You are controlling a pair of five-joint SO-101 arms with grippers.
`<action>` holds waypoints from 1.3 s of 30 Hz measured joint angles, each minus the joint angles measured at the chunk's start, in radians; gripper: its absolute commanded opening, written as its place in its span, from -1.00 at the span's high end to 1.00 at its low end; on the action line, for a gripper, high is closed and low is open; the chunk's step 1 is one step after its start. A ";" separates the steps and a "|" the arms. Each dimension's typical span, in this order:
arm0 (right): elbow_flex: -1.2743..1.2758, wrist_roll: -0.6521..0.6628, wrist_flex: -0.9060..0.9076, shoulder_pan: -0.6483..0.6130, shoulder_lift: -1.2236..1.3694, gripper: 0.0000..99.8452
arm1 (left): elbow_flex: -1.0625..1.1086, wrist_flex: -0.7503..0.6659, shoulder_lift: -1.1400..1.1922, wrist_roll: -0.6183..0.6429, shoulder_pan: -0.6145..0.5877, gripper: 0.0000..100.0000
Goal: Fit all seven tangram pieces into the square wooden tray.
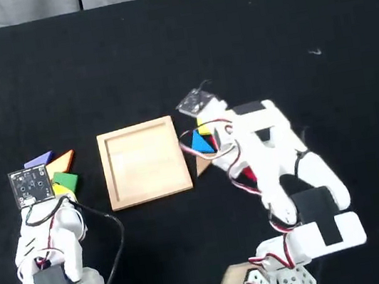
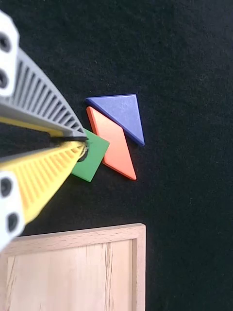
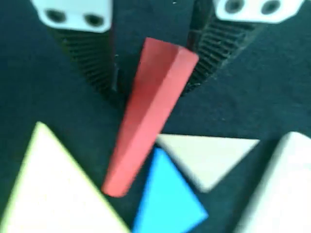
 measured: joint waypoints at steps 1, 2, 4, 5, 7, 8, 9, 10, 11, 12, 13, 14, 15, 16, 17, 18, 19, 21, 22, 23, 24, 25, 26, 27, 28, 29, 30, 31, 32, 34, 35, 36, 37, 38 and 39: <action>-0.002 0.000 0.000 0.011 0.000 0.90 | 0.000 0.000 0.000 0.000 0.000 0.94; -0.002 0.000 0.000 0.017 0.000 0.96 | 0.000 0.000 0.000 0.000 0.000 0.94; -0.002 -0.002 0.000 0.018 0.000 0.96 | 0.000 0.000 0.000 0.000 0.000 0.94; -0.002 -0.002 0.000 0.018 0.000 0.94 | 0.000 0.000 0.000 0.000 0.000 0.94; -0.002 -0.002 0.003 0.018 0.000 0.92 | 0.000 0.000 0.000 0.000 0.000 0.94; -0.002 -0.002 0.011 0.018 -0.005 0.91 | 0.000 0.000 0.000 0.000 0.000 0.94; -0.011 -0.002 0.020 0.018 -0.011 0.91 | 0.000 0.000 0.000 0.000 0.000 0.94; -0.021 -0.002 0.028 0.018 -0.025 0.91 | 0.000 0.000 0.000 0.000 0.000 0.94; -0.031 -0.002 0.041 0.018 -0.040 0.91 | 0.000 0.000 0.000 0.000 0.000 0.94; -0.038 -0.002 0.048 0.018 -0.051 0.91 | 0.000 0.000 0.000 0.000 0.000 0.94; -0.043 -0.002 0.055 0.018 -0.060 0.91 | 0.000 0.000 0.000 0.000 0.000 0.94; -0.046 -0.002 0.060 0.018 -0.063 0.91 | 0.000 0.000 0.000 0.000 0.000 0.94; -0.049 -0.002 0.061 0.018 -0.066 0.91 | 0.000 0.000 0.000 0.000 0.000 0.94; -0.049 -0.002 0.061 0.018 -0.066 0.91 | 0.000 0.000 0.000 0.000 0.000 0.94; -0.049 -0.002 0.063 0.018 -0.066 0.91 | 0.000 0.000 0.000 0.000 0.000 0.94; -0.049 -0.002 0.064 0.018 -0.066 0.91 | 0.000 0.000 0.000 0.000 0.000 0.94; -0.049 -0.002 0.066 0.018 -0.066 0.91 | 0.000 0.000 0.000 0.000 0.000 0.94; -0.049 -0.002 0.068 0.018 -0.066 0.92 | 0.000 0.000 0.000 0.000 0.000 0.94; -0.049 -0.002 0.068 0.018 -0.068 0.95 | 0.000 0.000 0.000 0.000 0.000 0.94; -0.049 -0.002 0.075 0.018 -0.072 0.98 | 0.000 0.000 0.000 0.000 0.000 0.94; -0.057 0.000 0.098 0.018 -0.081 0.98 | 0.000 0.000 0.000 0.000 0.000 0.94; -0.071 0.006 0.118 0.015 -0.091 0.98 | 0.000 0.000 0.000 0.000 0.000 0.94; -0.089 0.021 0.144 0.003 -0.104 0.98 | 0.000 0.000 0.000 0.000 0.000 0.94; -0.107 0.051 0.170 -0.020 -0.118 0.98 | 0.000 0.000 0.000 0.000 0.000 0.94; -0.126 0.086 0.196 -0.049 -0.130 0.98 | 0.000 0.000 0.000 0.000 0.000 0.94; -0.141 0.127 0.222 -0.084 -0.140 0.98 | 0.000 0.000 0.000 0.000 0.000 0.94; -0.157 0.170 0.245 -0.123 -0.146 0.98 | 0.000 0.000 0.000 0.000 0.000 0.94; -0.175 0.210 0.262 -0.161 -0.150 0.98 | 0.000 0.000 0.000 0.000 0.000 0.94; -0.192 0.241 0.273 -0.199 -0.150 0.98 | 0.000 0.000 0.000 0.000 -0.005 0.94; -0.233 0.264 0.285 -0.258 -0.150 0.98 | 0.000 0.000 0.000 0.000 -0.038 0.94; -0.258 0.269 0.290 -0.279 -0.150 0.98 | 0.000 0.000 0.000 0.000 -0.064 0.94; -0.282 0.272 0.295 -0.298 -0.144 0.98 | 0.000 0.000 0.000 0.000 -0.095 0.94; -0.307 0.272 0.295 -0.315 -0.130 0.98 | 0.000 0.002 0.000 0.000 -0.132 0.94; -0.328 0.272 0.295 -0.331 -0.109 0.98 | 0.000 0.014 0.000 0.000 -0.169 0.94; -0.350 0.276 0.295 -0.350 -0.081 0.98 | 0.000 0.032 0.000 0.000 -0.206 0.94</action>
